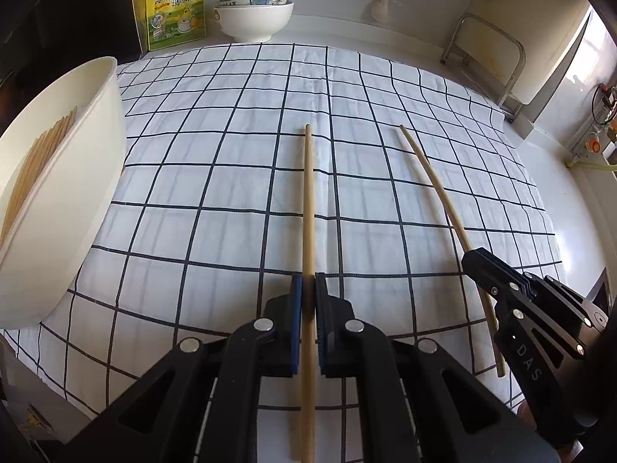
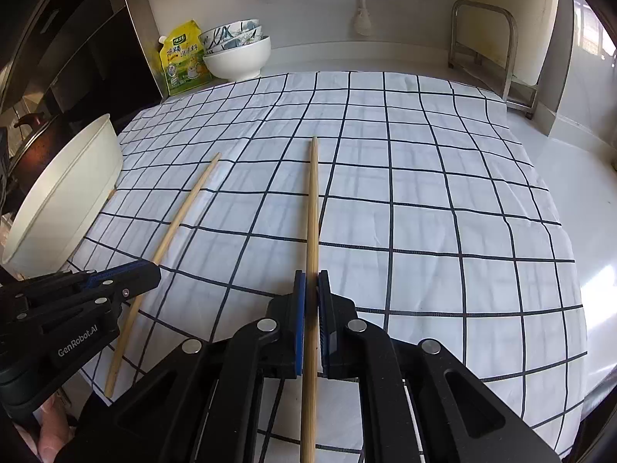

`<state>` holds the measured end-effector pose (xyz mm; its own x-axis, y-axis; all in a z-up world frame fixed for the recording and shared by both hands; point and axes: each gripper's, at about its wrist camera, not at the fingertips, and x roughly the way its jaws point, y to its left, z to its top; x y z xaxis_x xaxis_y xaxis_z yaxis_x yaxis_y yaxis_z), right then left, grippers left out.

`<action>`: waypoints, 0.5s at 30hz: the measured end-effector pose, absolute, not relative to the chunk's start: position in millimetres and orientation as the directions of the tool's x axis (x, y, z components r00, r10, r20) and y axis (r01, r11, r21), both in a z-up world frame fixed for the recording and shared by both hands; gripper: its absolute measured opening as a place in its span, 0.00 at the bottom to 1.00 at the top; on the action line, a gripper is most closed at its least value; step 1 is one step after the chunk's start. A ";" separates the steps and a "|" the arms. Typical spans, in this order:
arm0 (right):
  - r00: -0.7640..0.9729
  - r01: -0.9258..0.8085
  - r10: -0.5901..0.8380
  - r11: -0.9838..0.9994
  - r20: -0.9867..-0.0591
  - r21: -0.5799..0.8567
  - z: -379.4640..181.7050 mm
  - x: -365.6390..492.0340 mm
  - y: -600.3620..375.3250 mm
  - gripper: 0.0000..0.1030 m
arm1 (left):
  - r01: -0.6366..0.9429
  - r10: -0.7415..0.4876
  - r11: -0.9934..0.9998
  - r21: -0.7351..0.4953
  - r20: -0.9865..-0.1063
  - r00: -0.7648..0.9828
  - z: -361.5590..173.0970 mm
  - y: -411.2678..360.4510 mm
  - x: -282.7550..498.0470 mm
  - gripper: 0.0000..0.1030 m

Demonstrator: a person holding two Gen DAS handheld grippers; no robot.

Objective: Organize utensils
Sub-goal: 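Lower the left gripper and close it on the last chopstick, then lift both held chopsticks and carry them over into the basin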

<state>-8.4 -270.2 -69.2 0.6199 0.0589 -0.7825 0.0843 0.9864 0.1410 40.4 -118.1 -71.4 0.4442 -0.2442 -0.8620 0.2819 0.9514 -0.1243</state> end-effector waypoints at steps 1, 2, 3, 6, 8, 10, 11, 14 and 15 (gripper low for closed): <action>0.627 0.085 0.060 0.986 -0.777 0.145 -65.4 -9.2 -269.2 0.06 | 0.283 -0.253 0.950 -0.133 -0.858 0.447 -68.3 -115.3 40.1 0.07; 0.632 0.085 0.063 0.985 -0.772 0.150 -61.9 -9.7 -268.6 0.06 | 0.283 -0.260 0.949 -0.140 -0.854 0.450 -64.9 -113.3 40.2 0.07; 0.638 0.083 0.070 0.984 -0.767 0.159 -58.2 -10.0 -267.1 0.06 | 0.285 -0.270 0.947 -0.149 -0.850 0.453 -60.7 -110.3 40.1 0.07; 0.655 0.074 0.085 0.982 -0.751 0.176 -47.2 -8.4 -260.5 0.06 | 0.294 -0.290 0.942 -0.162 -0.834 0.470 -45.4 -101.4 40.4 0.07; 0.667 0.059 0.100 0.981 -0.738 0.186 -38.8 -5.8 -252.1 0.06 | 0.296 -0.299 0.941 -0.167 -0.822 0.485 -33.7 -92.3 40.7 0.07; 0.681 0.037 0.116 0.980 -0.723 0.193 -29.1 -1.8 -240.6 0.06 | 0.292 -0.311 0.939 -0.181 -0.810 0.498 -21.7 -80.3 42.5 0.07; 0.687 0.026 0.124 0.980 -0.716 0.195 -24.2 0.6 -234.6 0.06 | 0.288 -0.315 0.939 -0.187 -0.803 0.506 -16.0 -73.8 43.5 0.07; 0.703 -0.009 0.154 0.978 -0.694 0.208 -9.7 9.6 -215.0 0.06 | 0.265 -0.317 0.943 -0.201 -0.783 0.535 1.3 -51.7 48.7 0.07; 0.707 -0.024 0.169 0.976 -0.687 0.215 -4.4 14.1 -207.5 0.06 | 0.258 -0.317 0.944 -0.205 -0.775 0.546 6.9 -43.8 50.8 0.07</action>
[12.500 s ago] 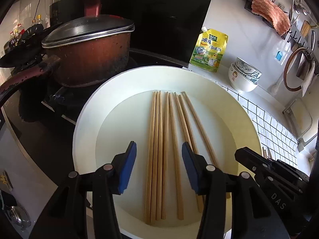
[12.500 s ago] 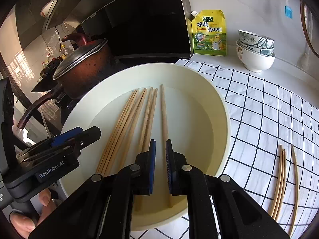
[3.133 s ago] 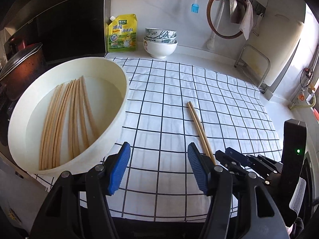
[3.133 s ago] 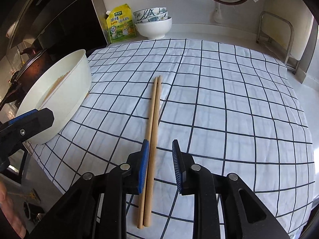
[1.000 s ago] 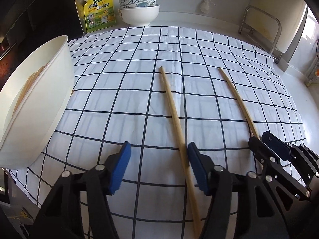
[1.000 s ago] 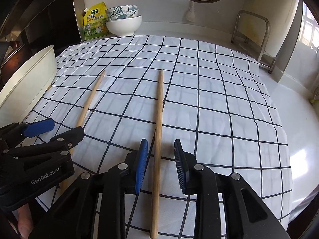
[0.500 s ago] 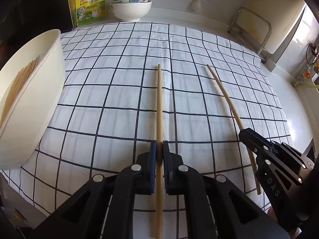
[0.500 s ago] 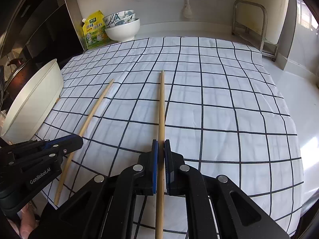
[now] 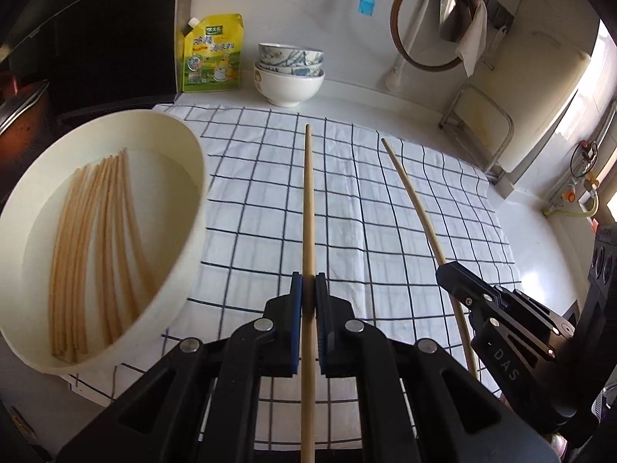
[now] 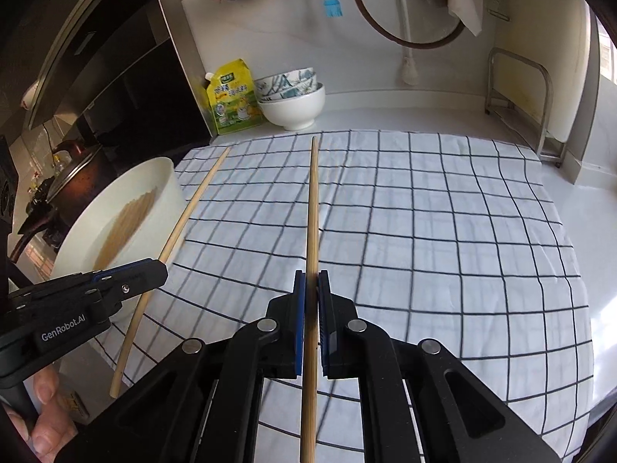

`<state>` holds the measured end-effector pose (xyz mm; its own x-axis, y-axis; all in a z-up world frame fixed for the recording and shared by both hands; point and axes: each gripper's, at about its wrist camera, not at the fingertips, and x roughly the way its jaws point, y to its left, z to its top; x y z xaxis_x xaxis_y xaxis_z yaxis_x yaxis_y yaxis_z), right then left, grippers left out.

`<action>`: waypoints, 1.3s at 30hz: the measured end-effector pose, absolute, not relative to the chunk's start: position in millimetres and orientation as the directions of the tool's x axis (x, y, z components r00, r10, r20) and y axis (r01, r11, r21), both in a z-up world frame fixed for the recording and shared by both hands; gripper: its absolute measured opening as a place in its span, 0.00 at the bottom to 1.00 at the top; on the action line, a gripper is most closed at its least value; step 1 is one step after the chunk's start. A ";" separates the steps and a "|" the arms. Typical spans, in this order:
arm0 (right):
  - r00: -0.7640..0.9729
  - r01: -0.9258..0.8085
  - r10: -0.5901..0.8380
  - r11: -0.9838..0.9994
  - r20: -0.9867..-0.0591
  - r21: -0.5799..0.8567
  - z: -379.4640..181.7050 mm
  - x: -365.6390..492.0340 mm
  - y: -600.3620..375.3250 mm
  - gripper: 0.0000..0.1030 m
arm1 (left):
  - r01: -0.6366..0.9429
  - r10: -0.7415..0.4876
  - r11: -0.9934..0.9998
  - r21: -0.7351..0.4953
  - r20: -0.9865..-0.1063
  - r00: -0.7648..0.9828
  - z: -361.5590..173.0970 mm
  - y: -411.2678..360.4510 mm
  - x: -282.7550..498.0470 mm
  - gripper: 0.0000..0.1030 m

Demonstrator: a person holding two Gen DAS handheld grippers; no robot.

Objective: Organize utensils
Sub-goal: 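Lift both held chopsticks and carry them over into the basin, then open both grippers to drop the chopsticks beside the others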

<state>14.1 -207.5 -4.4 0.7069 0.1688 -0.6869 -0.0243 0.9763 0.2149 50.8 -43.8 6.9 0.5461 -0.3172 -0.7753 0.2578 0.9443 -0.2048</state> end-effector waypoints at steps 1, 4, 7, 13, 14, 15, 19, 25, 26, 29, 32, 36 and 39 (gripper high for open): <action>0.711 -0.039 0.183 0.974 -0.679 0.221 0.6 18.5 -200.1 0.06 | 0.250 -0.315 0.946 -0.207 -0.767 0.559 12.7 -35.0 52.9 0.07; 0.724 -0.093 0.226 0.968 -0.652 0.232 17.4 33.8 -173.8 0.06 | 0.216 -0.302 0.953 -0.214 -0.737 0.605 30.6 -3.4 59.9 0.07; 0.729 -0.159 0.279 0.957 -0.626 0.241 32.7 49.4 -141.1 0.06 | 0.164 -0.279 0.960 -0.227 -0.713 0.644 45.1 32.3 71.1 0.07; 0.690 -0.271 0.365 0.931 -0.625 0.244 40.6 83.1 -73.3 0.06 | 0.070 -0.190 0.978 -0.197 -0.701 0.688 54.6 89.3 87.8 0.07; 0.680 -0.281 0.373 0.928 -0.631 0.245 38.3 87.4 -63.6 0.06 | 0.058 -0.178 0.980 -0.192 -0.702 0.689 53.0 95.8 89.9 0.07; 0.668 -0.291 0.379 0.925 -0.640 0.244 35.8 91.6 -53.7 0.06 | 0.047 -0.167 0.981 -0.187 -0.705 0.689 50.6 101.6 91.6 0.07; 0.627 -0.316 0.387 0.919 -0.676 0.233 23.6 103.8 -23.8 0.06 | 0.017 -0.138 0.985 -0.171 -0.728 0.671 34.5 120.1 98.6 0.07; 0.580 -0.319 0.372 0.922 -0.725 0.219 3.0 119.1 -3.1 0.06 | -0.006 -0.139 0.983 -0.185 -0.759 0.636 11.1 138.3 107.9 0.07; 0.572 -0.316 0.371 0.923 -0.731 0.221 -0.3 121.8 -1.3 0.06 | -0.010 -0.138 0.983 -0.185 -0.764 0.630 7.5 139.5 109.4 0.07; 0.551 -0.312 0.370 0.923 -0.748 0.227 -9.1 126.6 2.6 0.06 | -0.023 -0.136 0.982 -0.189 -0.780 0.611 -2.4 143.7 113.3 0.07; 0.547 -0.308 0.364 0.925 -0.754 0.223 -12.8 127.1 4.8 0.06 | -0.031 -0.126 0.983 -0.181 -0.788 0.603 -7.9 146.2 115.8 0.07; 0.553 -0.310 0.357 0.927 -0.753 0.213 -13.1 125.0 5.5 0.06 | -0.049 -0.117 0.983 -0.180 -0.799 0.590 -11.4 149.4 116.9 0.16; 0.567 -0.309 0.351 0.929 -0.745 0.203 -9.9 121.4 2.1 0.06 | -0.065 -0.101 0.983 -0.173 -0.795 0.598 -11.2 153.6 112.4 0.34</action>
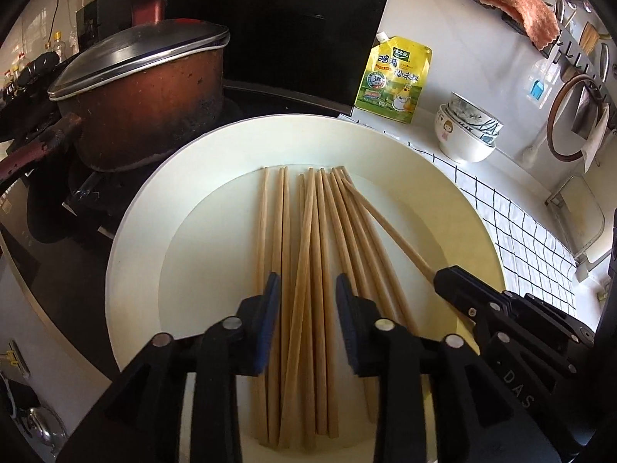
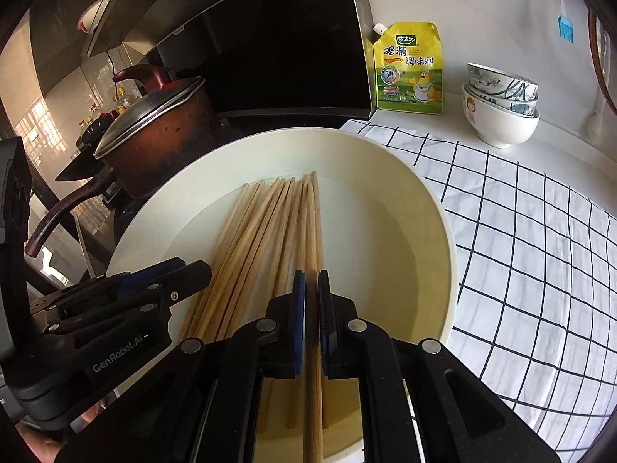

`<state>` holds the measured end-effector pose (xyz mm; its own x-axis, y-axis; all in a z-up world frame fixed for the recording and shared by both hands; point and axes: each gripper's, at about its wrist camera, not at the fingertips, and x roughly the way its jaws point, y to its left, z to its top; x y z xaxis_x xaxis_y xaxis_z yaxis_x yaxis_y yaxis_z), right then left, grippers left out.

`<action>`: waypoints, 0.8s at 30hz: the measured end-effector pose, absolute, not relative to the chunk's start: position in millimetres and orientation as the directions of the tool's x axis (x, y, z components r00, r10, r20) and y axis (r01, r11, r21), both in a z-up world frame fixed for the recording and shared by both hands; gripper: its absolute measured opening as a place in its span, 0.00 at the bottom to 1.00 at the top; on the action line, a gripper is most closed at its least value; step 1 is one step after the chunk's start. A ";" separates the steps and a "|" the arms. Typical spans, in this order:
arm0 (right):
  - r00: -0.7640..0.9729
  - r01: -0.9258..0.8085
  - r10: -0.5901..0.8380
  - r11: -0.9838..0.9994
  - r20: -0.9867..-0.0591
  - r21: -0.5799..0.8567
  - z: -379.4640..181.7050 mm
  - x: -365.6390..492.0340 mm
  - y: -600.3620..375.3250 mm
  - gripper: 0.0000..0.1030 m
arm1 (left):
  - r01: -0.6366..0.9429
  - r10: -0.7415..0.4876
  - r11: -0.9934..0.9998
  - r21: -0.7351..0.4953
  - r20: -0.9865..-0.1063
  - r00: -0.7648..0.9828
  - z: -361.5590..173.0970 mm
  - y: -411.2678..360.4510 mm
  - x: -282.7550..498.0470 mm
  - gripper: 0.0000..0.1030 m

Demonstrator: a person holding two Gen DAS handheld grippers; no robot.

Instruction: Organize utensils

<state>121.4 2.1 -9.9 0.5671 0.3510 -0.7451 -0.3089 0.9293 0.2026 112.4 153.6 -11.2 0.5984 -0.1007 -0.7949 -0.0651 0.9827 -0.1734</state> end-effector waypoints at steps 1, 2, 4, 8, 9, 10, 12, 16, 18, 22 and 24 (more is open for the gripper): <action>0.572 -0.308 0.350 0.930 -0.741 0.201 -8.3 119.9 0.8 0.06 | -0.071 -0.097 0.982 -0.174 -0.793 0.601 -10.9 155.0 110.2 0.38; 0.576 -0.306 0.350 0.930 -0.739 0.203 -7.0 118.7 -0.9 0.06 | -0.076 -0.097 0.981 -0.177 -0.793 0.602 -10.8 156.9 108.5 0.40; 0.579 -0.303 0.355 0.929 -0.734 0.211 -5.2 115.4 -3.9 0.06 | -0.084 -0.098 0.979 -0.184 -0.793 0.601 -10.4 158.8 106.4 0.41; 0.588 -0.295 0.352 0.932 -0.728 0.212 -3.3 108.4 -8.7 0.08 | -0.089 -0.088 0.980 -0.178 -0.787 0.610 -7.1 159.0 102.5 0.48; 0.591 -0.293 0.351 0.932 -0.726 0.212 -2.7 107.3 -9.8 0.10 | -0.089 -0.085 0.980 -0.176 -0.786 0.613 -6.4 158.8 101.0 0.49; 0.593 -0.290 0.350 0.933 -0.725 0.214 -2.2 106.1 -11.3 0.10 | -0.089 -0.083 0.981 -0.174 -0.784 0.615 -5.6 158.5 99.7 0.49; 0.595 -0.288 0.353 0.932 -0.722 0.218 -1.2 103.6 -13.8 0.10 | -0.087 -0.083 0.981 -0.172 -0.783 0.616 -4.5 157.7 97.1 0.49; 0.607 -0.283 0.347 0.935 -0.715 0.213 1.4 97.5 -16.8 0.10 | -0.091 -0.072 0.983 -0.162 -0.782 0.619 -2.8 156.0 92.9 0.50; 0.612 -0.282 0.339 0.938 -0.715 0.204 1.5 95.1 -17.0 0.10 | -0.092 -0.067 0.983 -0.158 -0.780 0.622 -2.1 155.5 90.5 0.51; 0.611 -0.279 0.341 0.937 -0.714 0.209 0.7 90.7 -18.5 0.10 | -0.089 -0.060 0.985 -0.146 -0.781 0.621 -1.8 153.2 86.3 0.51; 0.612 -0.278 0.342 0.937 -0.713 0.211 0.6 88.6 -19.5 0.10 | -0.087 -0.058 0.986 -0.142 -0.782 0.621 -1.5 151.8 84.6 0.51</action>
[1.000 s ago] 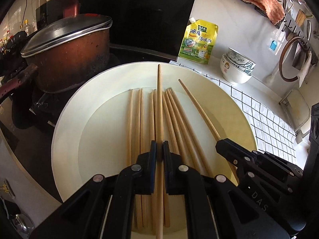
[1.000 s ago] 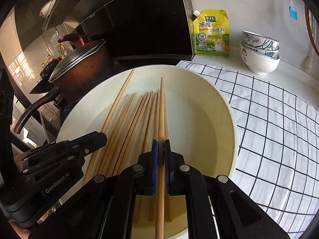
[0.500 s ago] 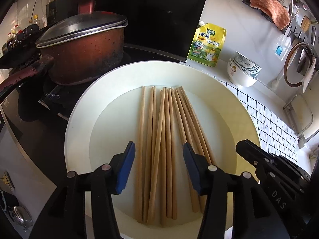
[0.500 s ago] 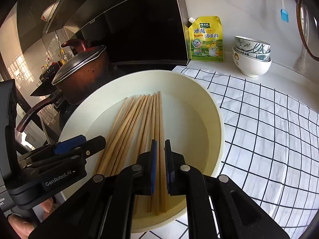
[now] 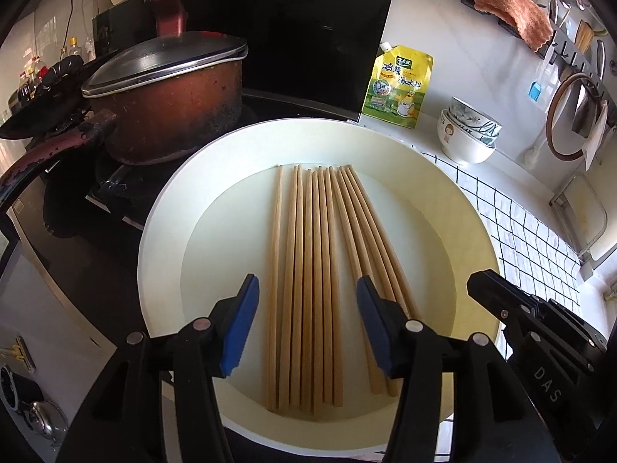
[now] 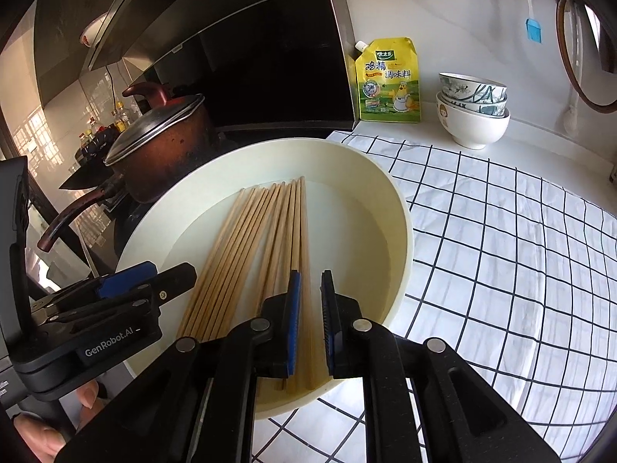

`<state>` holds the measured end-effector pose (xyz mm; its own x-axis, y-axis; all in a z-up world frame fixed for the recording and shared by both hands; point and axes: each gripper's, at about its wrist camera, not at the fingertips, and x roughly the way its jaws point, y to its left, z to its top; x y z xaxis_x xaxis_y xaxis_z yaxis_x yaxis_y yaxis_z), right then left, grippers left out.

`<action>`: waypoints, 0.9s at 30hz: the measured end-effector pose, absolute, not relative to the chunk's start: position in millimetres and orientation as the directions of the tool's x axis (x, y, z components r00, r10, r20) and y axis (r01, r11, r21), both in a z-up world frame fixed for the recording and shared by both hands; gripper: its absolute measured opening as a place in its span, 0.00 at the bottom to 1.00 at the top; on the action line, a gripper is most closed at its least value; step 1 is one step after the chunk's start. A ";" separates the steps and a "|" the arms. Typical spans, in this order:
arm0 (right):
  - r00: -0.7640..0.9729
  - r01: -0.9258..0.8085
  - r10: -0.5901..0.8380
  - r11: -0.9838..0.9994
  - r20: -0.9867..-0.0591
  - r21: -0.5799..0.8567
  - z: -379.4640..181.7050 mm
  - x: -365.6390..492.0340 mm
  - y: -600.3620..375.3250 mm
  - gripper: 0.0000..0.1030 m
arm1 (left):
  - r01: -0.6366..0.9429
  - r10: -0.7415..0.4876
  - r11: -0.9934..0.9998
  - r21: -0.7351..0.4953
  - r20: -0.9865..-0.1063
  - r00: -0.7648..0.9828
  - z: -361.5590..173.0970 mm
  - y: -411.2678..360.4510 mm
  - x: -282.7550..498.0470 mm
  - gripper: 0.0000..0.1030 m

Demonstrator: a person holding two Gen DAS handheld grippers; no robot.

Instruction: Organize utensils

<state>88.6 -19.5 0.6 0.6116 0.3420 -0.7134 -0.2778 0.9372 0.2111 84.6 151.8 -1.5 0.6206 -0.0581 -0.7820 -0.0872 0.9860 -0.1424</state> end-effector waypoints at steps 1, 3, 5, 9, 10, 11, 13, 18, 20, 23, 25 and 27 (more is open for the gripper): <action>0.613 -0.277 0.342 0.937 -0.712 0.212 0.5 87.5 -20.2 0.10 | -0.086 -0.058 0.986 -0.141 -0.782 0.621 -1.1 151.1 83.7 0.52; 0.614 -0.275 0.343 0.937 -0.711 0.214 0.4 85.9 -21.5 0.11 | -0.084 -0.055 0.987 -0.137 -0.780 0.623 0.2 149.4 81.7 0.54; 0.616 -0.273 0.342 0.938 -0.710 0.215 1.2 84.4 -22.8 0.12 | -0.080 -0.054 0.988 -0.132 -0.778 0.626 1.8 147.5 80.1 0.54; 0.622 -0.271 0.342 0.938 -0.704 0.217 3.8 81.3 -24.9 0.15 | -0.075 -0.050 0.989 -0.125 -0.776 0.629 4.0 143.8 77.4 0.54; 0.622 -0.272 0.342 0.938 -0.704 0.216 4.1 80.4 -25.1 0.16 | -0.074 -0.049 0.990 -0.123 -0.776 0.629 4.3 143.4 76.7 0.54; 0.622 -0.273 0.342 0.938 -0.704 0.215 4.3 79.6 -25.1 0.17 | -0.074 -0.048 0.990 -0.122 -0.776 0.629 4.6 142.5 75.8 0.56; 0.624 -0.273 0.340 0.938 -0.704 0.212 4.8 77.8 -25.2 0.18 | -0.076 -0.048 0.990 -0.122 -0.775 0.630 5.2 141.7 74.3 0.58; 0.629 -0.275 0.339 0.939 -0.700 0.208 7.1 74.8 -25.7 0.19 | -0.072 -0.043 0.991 -0.115 -0.774 0.632 6.1 141.3 70.5 0.59; 0.629 -0.276 0.336 0.939 -0.701 0.203 7.6 73.9 -25.6 0.22 | -0.073 -0.040 0.991 -0.111 -0.773 0.633 6.4 141.4 69.2 0.59; 0.631 -0.275 0.332 0.941 -0.701 0.198 7.8 72.9 -25.5 0.24 | -0.074 -0.039 0.991 -0.111 -0.775 0.631 6.0 142.4 68.0 0.59; 0.632 -0.275 0.331 0.941 -0.701 0.196 7.7 72.1 -26.1 0.24 | -0.075 -0.038 0.991 -0.110 -0.775 0.630 5.8 142.7 66.9 0.60; 0.633 -0.274 0.329 0.942 -0.701 0.195 8.1 71.3 -26.6 0.24 | -0.077 -0.036 0.991 -0.110 -0.774 0.632 5.9 142.8 66.4 0.62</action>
